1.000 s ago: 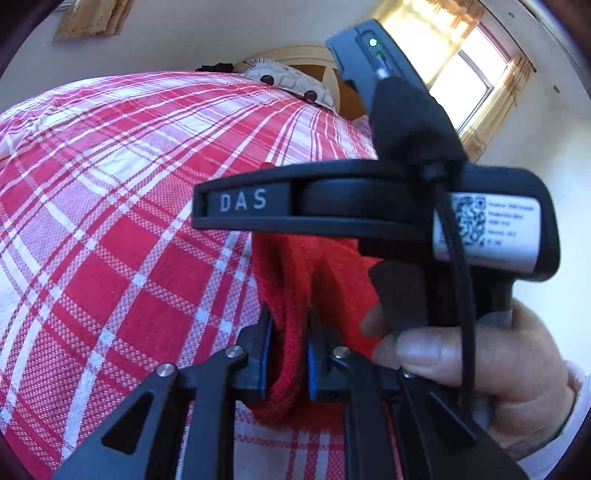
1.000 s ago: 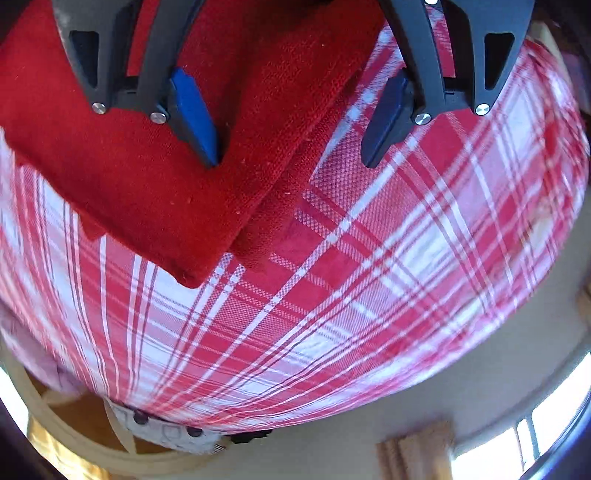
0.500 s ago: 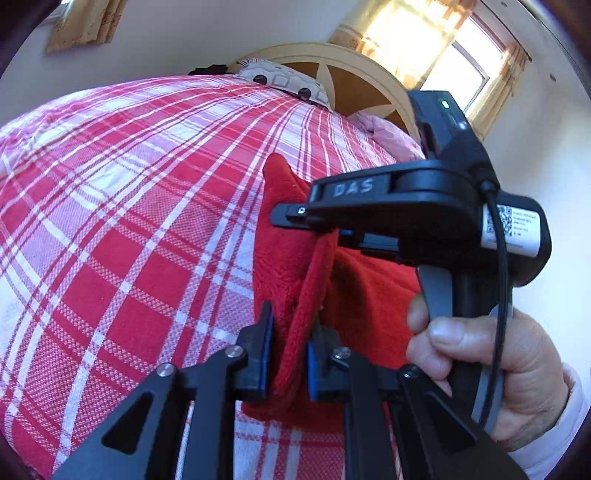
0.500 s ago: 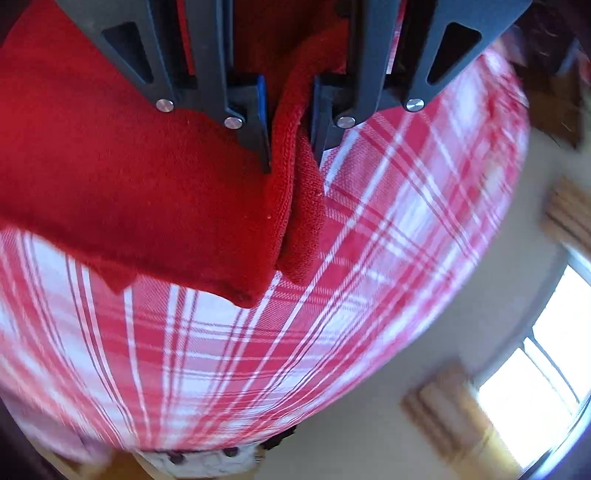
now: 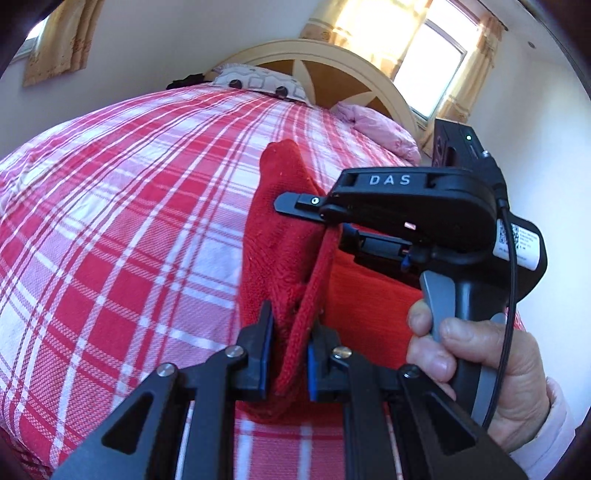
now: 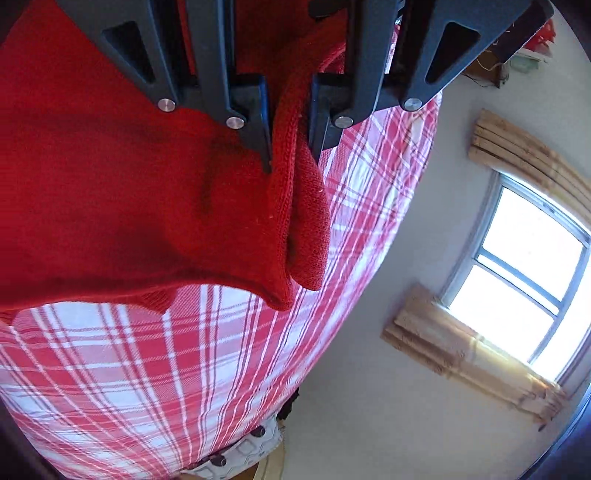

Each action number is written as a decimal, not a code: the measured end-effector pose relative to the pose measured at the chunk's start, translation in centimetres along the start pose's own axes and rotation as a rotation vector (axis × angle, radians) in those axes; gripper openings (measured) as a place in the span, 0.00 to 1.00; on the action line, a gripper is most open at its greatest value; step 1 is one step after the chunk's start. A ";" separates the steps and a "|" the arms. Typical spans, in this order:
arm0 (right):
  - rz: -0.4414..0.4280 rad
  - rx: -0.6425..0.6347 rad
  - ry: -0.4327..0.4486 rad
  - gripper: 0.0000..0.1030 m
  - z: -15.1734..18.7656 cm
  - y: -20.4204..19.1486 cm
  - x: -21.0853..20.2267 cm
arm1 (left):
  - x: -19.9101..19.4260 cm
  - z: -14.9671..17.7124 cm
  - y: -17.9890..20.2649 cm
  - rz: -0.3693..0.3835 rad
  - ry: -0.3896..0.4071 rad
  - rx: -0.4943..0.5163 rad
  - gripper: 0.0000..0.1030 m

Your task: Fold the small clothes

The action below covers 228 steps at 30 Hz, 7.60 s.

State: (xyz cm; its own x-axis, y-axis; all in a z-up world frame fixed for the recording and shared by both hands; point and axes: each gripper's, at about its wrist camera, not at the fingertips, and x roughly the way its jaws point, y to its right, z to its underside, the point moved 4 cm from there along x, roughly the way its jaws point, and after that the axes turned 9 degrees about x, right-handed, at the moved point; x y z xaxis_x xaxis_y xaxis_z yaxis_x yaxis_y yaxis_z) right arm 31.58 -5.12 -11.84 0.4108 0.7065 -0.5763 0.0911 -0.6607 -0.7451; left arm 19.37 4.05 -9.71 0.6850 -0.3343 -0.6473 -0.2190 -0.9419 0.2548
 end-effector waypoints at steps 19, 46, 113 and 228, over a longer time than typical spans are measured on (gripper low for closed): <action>-0.030 0.093 0.193 0.15 -0.9 7.5 -13.4 | 1.2 -0.3 12.6 0.112 -0.001 0.268 0.15; -0.041 0.137 0.257 0.52 -1.5 17.4 -23.0 | 4.5 3.8 21.5 0.192 -0.105 0.456 0.15; 0.140 0.082 0.169 0.14 14.9 15.4 -24.0 | 0.5 4.2 6.7 -0.018 -0.099 0.248 0.77; 0.570 -0.092 0.472 0.36 4.5 13.3 -19.1 | 10.2 -3.0 14.1 -0.044 -0.183 0.385 0.33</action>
State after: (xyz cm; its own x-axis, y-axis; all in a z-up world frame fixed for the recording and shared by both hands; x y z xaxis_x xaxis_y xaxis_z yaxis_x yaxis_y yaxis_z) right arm 20.88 -26.28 -12.26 0.7612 0.0770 -0.6439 -0.1860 -0.9253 -0.3305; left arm 25.34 -12.55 -10.59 0.5724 -0.2613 -0.7772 -0.4593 -0.8874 -0.0399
